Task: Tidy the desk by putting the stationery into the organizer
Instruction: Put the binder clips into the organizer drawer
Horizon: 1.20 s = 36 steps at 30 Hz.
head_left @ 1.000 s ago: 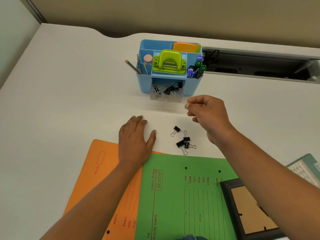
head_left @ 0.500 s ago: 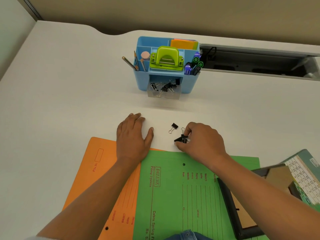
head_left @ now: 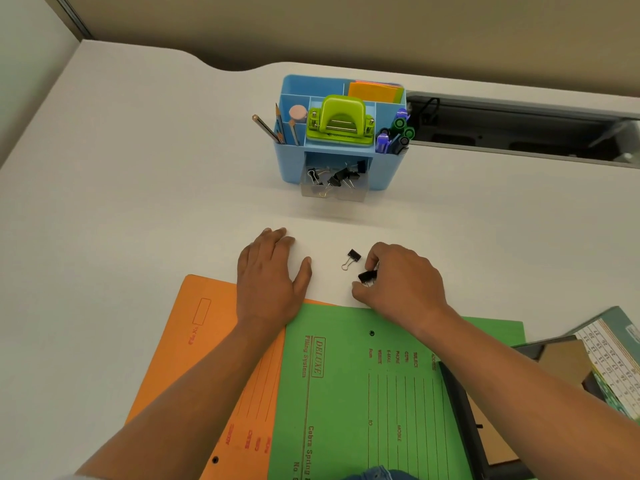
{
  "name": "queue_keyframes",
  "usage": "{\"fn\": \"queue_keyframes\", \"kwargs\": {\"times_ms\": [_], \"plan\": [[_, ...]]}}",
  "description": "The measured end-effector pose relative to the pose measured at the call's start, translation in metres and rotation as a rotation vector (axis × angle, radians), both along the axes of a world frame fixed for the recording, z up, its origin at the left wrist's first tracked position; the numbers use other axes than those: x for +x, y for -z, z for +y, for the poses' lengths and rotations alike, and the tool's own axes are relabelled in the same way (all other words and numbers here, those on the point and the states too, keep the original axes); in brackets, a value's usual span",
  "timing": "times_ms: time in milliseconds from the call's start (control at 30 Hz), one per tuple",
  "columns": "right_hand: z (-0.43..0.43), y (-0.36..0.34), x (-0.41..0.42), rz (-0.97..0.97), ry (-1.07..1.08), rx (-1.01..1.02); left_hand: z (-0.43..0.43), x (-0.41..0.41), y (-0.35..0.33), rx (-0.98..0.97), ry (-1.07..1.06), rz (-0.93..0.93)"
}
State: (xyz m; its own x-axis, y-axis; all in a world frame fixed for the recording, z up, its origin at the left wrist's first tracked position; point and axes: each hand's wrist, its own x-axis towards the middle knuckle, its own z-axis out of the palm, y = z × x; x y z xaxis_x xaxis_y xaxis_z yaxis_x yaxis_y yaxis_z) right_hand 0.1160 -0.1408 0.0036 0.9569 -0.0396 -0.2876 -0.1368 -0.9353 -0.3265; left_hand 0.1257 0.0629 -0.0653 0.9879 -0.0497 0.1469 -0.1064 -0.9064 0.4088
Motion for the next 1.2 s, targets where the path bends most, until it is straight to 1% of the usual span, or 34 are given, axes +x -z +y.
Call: {"fn": "queue_keyframes", "kwargs": {"times_ms": [200, 500, 667, 800, 1067, 1200], "plan": [[-0.004, 0.003, -0.002, 0.030, 0.001, -0.053, 0.000, 0.000, -0.001, 0.001, -0.006, 0.006], [0.000, 0.005, -0.003, -0.001, -0.032, -0.043, -0.001, 0.000, -0.001, 0.006, -0.008, 0.017], [0.002, 0.007, -0.001, 0.026, -0.047, -0.021, 0.000, 0.000, -0.001, 0.004, -0.010, 0.013], [0.004, 0.006, -0.002, 0.014, -0.080, -0.020, -0.001, -0.001, -0.002, 0.021, -0.014, 0.011], [0.004, 0.000, -0.004, -0.024, -0.073, -0.043, -0.001, 0.000, -0.003, 0.022, -0.015, 0.012], [0.004, -0.005, -0.005, -0.068, -0.041, 0.023, -0.001, 0.000, -0.002, 0.030, -0.017, 0.021]]}}
